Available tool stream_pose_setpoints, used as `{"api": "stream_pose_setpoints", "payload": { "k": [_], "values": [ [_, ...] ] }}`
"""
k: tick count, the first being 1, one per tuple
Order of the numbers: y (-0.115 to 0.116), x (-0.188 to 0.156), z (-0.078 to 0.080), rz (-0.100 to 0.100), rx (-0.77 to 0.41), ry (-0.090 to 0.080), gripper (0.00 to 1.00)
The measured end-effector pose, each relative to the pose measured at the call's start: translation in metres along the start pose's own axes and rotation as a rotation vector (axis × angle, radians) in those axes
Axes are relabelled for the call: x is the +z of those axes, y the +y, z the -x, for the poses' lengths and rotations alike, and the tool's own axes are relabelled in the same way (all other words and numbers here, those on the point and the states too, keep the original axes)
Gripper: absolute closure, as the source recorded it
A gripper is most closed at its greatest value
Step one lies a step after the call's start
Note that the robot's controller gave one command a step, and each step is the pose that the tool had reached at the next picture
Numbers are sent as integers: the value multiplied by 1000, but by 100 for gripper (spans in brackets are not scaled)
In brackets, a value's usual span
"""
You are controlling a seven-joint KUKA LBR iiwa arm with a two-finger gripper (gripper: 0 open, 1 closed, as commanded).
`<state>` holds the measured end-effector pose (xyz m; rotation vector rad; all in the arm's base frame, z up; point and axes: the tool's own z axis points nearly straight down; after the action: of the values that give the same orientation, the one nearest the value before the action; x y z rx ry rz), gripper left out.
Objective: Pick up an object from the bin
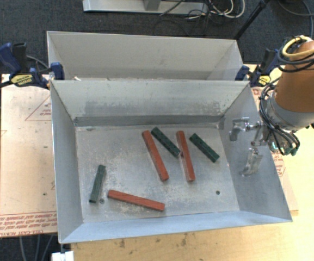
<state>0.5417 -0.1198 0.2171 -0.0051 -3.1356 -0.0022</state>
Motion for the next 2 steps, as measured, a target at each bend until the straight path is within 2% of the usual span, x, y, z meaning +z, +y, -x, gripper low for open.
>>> {"api": "stream_pose_setpoints", "payload": {
  "k": [1,2],
  "values": [
    [23,150,75,1,217,-6,0],
    [22,115,80,1,286,-12,0]
  ]
}}
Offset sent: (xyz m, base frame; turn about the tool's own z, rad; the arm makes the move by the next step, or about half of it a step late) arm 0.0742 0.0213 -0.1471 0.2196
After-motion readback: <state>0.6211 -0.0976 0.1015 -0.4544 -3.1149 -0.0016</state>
